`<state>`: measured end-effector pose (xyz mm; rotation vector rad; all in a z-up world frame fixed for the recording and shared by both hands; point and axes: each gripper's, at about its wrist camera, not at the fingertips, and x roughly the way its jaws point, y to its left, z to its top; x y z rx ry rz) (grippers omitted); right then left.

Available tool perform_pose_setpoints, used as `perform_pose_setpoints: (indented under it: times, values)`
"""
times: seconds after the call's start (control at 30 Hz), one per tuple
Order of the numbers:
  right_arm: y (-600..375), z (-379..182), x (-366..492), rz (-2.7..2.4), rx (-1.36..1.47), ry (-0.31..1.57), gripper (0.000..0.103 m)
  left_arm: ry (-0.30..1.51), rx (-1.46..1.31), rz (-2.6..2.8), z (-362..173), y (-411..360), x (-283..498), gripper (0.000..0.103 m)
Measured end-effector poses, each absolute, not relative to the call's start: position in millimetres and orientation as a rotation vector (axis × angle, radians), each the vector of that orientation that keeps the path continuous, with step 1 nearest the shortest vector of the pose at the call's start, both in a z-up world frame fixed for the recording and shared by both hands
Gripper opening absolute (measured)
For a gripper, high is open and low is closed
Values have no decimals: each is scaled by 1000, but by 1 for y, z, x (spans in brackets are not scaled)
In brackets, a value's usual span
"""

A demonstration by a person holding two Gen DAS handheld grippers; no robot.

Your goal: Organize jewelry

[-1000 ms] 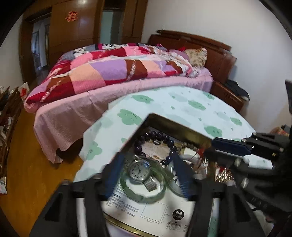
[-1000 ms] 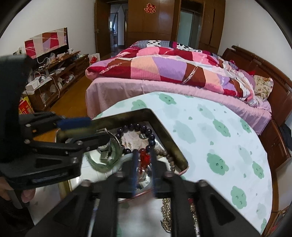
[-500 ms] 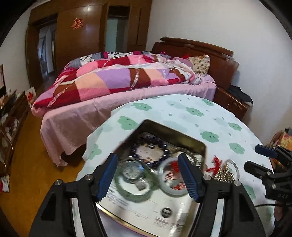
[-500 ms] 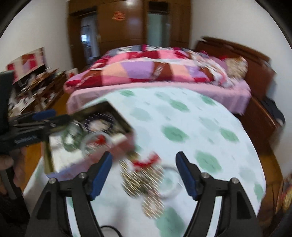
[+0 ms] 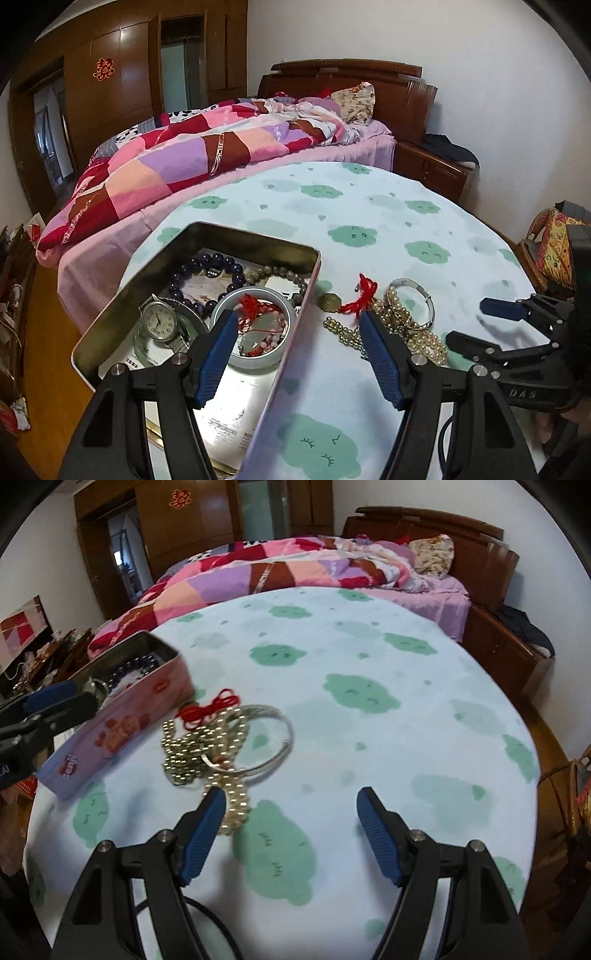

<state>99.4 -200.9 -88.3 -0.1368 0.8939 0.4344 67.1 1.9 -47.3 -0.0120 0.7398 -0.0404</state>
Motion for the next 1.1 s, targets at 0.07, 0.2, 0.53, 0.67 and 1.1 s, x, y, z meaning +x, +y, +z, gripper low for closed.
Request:
perform_pose_setpoints:
  times: [0.07, 0.2, 0.53, 0.67, 1.1]
  values:
    - [-196, -89, 99, 450, -139, 895, 69, 738, -12, -47, -47, 0, 67, 68]
    - [-190, -88, 103, 443, -147, 877, 68, 740, -15, -50, -48, -2, 66, 68]
    - [-188, -103, 137, 349, -160, 965, 47, 743, -6, -73, -51, -9, 65, 68]
    - [-198, -101, 129, 330, -188, 964, 25, 745, -1, -86, -51, -12, 64, 68]
    - [-234, -99, 119, 290, -151, 953, 12, 758, 47, -150, -55, -34, 65, 68]
